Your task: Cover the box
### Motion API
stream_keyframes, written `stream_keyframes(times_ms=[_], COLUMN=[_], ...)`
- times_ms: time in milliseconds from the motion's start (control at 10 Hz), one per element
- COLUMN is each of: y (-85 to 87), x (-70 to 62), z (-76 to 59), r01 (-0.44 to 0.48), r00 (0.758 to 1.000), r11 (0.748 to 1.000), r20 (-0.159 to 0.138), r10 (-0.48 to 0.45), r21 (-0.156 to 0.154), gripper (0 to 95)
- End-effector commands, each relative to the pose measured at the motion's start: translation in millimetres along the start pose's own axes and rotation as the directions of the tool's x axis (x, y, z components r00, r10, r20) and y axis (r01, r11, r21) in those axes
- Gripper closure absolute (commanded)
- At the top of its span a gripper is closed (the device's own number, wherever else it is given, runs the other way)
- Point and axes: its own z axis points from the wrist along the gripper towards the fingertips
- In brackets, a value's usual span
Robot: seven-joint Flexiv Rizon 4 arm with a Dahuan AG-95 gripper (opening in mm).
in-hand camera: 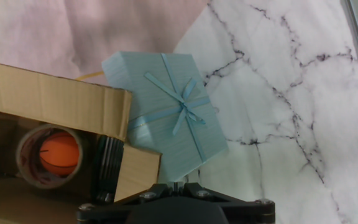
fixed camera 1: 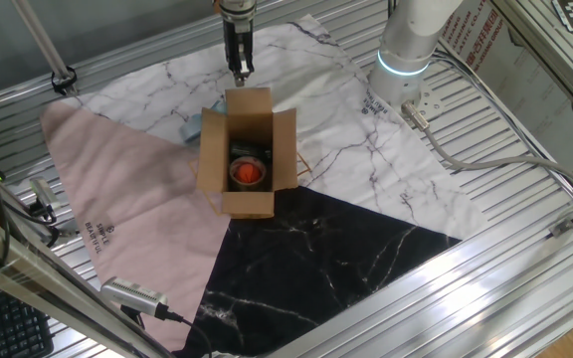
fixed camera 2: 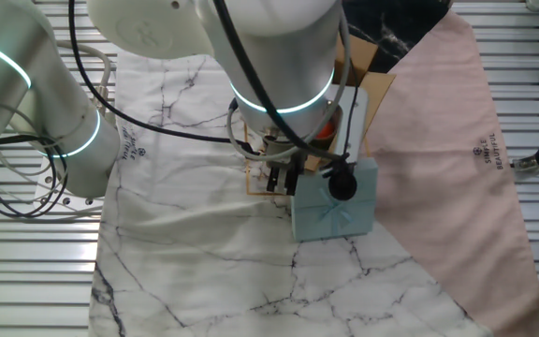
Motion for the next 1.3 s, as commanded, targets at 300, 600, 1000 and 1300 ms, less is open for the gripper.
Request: stream_keyframes(times_ms=[300,600,1000,1300], y=[2.6,4.4,10.4,18.4], x=[-0.9,-1.3,-2.0,-3.9], z=[0.4,0.1,-2.4,-2.0], r01=[0.000,0.000,-0.006,-0.013], r00=[1.000,1.000,1.000,1.000], r11=[1.000,1.000,1.000,1.000], r20=[0.000,-0.001,-0.001,0.000], r10=[0.000,0.000,0.006,0.013], r21=[0.002,0.001,-0.002,-0.001], gripper=[95.0,95.0,95.0,95.0])
